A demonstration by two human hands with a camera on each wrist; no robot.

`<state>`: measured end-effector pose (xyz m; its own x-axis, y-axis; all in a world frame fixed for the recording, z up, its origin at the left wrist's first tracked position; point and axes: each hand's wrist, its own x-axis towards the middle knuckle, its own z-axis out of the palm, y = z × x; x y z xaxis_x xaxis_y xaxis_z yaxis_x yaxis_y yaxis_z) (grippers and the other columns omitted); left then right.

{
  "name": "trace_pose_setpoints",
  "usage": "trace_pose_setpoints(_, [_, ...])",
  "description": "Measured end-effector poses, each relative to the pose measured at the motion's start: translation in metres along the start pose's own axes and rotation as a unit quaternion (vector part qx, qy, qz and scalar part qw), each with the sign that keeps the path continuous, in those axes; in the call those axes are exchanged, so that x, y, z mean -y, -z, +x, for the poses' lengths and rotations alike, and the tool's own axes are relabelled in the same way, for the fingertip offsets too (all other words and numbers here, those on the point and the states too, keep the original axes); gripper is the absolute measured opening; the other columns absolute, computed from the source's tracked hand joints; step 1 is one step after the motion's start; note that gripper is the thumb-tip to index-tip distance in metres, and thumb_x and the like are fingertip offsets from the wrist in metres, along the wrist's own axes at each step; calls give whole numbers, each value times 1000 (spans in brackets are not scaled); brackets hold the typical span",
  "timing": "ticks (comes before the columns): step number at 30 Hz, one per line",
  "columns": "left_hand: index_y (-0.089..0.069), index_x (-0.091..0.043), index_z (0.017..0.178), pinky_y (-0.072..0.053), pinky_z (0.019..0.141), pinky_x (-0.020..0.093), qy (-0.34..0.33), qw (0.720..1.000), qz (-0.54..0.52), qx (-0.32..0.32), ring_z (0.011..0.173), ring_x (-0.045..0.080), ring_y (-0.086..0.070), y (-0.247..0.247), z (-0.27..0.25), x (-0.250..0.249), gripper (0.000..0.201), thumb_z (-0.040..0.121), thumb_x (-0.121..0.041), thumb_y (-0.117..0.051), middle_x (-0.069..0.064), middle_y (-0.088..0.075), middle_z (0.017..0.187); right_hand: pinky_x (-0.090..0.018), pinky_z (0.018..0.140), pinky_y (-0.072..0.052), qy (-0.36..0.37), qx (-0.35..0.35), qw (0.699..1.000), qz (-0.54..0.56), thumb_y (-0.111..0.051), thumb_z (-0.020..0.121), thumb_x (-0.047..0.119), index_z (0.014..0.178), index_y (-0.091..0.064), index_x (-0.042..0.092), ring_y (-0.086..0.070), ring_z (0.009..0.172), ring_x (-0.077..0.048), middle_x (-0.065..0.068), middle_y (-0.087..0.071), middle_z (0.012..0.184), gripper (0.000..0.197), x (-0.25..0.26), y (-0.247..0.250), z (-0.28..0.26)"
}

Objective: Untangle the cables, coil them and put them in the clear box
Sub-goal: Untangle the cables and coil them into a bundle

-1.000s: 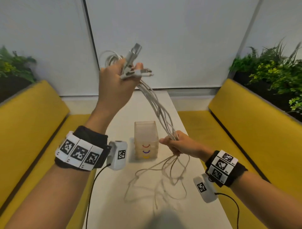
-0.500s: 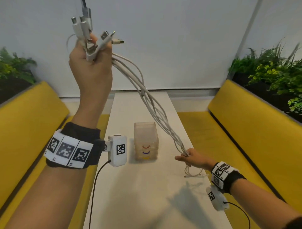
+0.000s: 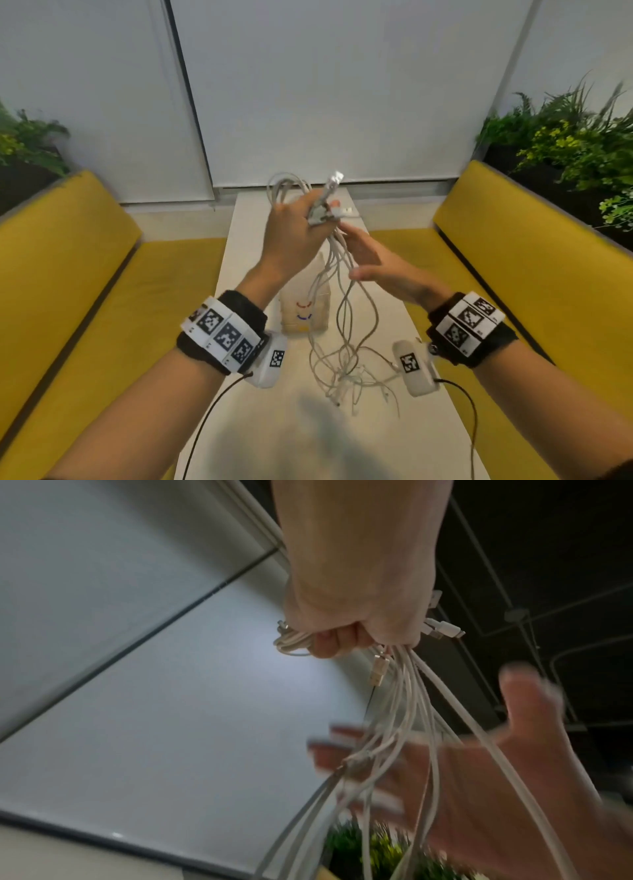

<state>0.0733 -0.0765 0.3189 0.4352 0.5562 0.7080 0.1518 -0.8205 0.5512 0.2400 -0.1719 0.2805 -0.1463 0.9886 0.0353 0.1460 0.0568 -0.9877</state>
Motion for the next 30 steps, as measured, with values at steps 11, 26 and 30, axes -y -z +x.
trace_pose_setpoints(11, [-56,-19,76,-32,47,14,52,991,-44,-117,50,2,-44,28,17,0,15,90,-21,-62,-14,-47,58,-24,43,-20,-18,-17,1000,9,-61,97,26,65,-24,19,-17,46,-16,1,-23,54,49,-21,-29,8])
trace_pose_setpoints(26, [-49,-27,70,-33,52,39,-4,908,-212,-360,52,10,-37,97,69,-30,27,95,-24,-60,-15,-42,51,-27,55,-33,-192,-114,962,-159,-66,88,50,55,-38,22,-38,44,-12,2,-39,50,52,-146,11,-21])
trace_pose_setpoints(30, [-50,-27,72,-36,52,28,-4,933,-188,-308,52,2,-41,89,62,-31,26,97,-21,-58,-17,-46,52,-28,78,-49,-284,-56,893,-344,-80,76,48,99,-62,19,-67,104,-27,-2,-70,102,41,-161,34,-29])
